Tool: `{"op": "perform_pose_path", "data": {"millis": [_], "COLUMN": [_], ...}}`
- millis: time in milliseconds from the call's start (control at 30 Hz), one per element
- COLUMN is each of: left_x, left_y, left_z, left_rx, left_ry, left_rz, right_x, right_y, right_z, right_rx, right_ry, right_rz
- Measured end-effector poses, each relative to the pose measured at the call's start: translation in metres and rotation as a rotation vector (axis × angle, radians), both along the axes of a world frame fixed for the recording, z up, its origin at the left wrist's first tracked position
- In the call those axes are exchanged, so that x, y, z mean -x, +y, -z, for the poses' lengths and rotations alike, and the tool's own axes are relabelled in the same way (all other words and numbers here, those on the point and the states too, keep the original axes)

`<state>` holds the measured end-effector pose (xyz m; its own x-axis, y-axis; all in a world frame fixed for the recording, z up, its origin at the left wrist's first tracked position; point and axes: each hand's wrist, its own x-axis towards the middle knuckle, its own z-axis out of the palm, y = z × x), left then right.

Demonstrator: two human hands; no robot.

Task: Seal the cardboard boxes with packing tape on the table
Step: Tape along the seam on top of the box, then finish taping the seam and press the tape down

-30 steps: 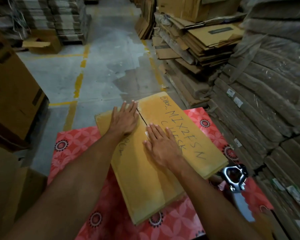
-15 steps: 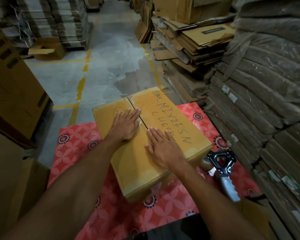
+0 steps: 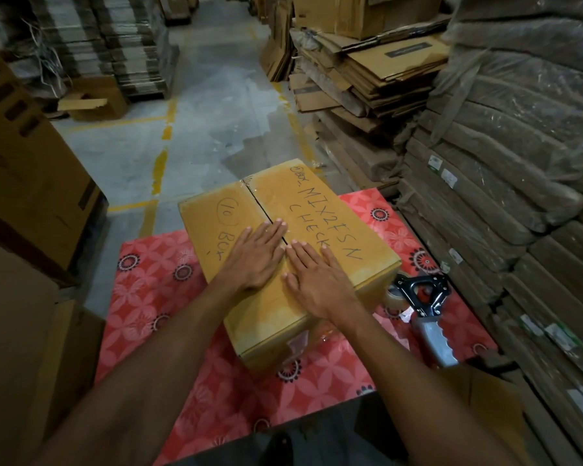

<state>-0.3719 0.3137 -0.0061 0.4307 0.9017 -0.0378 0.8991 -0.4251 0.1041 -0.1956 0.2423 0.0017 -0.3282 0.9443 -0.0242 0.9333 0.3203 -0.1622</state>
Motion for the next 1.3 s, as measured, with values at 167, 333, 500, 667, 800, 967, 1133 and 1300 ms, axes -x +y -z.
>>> {"op": "perform_pose_path", "data": {"millis": [167,333,500,667,800,967,1133,1300], "left_x": [-0.001,-0.003,-0.001,0.014,0.022,0.006,-0.022,-0.051], "left_y": [-0.001,0.0,-0.006,-0.02,-0.06,-0.114,-0.118,-0.078], "left_z": [0.002,-0.003,-0.011,-0.026,-0.039,-0.037,-0.019,-0.011], "left_rx": [-0.023,0.007,0.007,0.01,-0.025,-0.083,-0.016,0.065], "left_ry": [0.002,-0.01,0.026,0.137,0.222,0.2,0.058,0.007], "left_rz": [-0.005,-0.13,-0.14,-0.226,-0.374,-0.425,-0.195,0.137], "right_x": [-0.025,0.0,0.041,0.026,-0.024,-0.081,-0.061,-0.054], "right_y": [-0.057,-0.095,-0.114,-0.103,-0.07,-0.015,-0.025,-0.038], "right_z": [0.014,0.031,0.028,0.032,0.034,0.007,-0.016,-0.005], "right_rx": [-0.104,-0.108,0.019,0.035,0.171,0.465,0.251,0.321], "right_ry": [0.043,0.279,0.669,0.914,0.978,1.171,0.847,1.025], "right_rz": [0.056,0.379,0.559,0.423,0.224,0.137,0.272,0.359]}}
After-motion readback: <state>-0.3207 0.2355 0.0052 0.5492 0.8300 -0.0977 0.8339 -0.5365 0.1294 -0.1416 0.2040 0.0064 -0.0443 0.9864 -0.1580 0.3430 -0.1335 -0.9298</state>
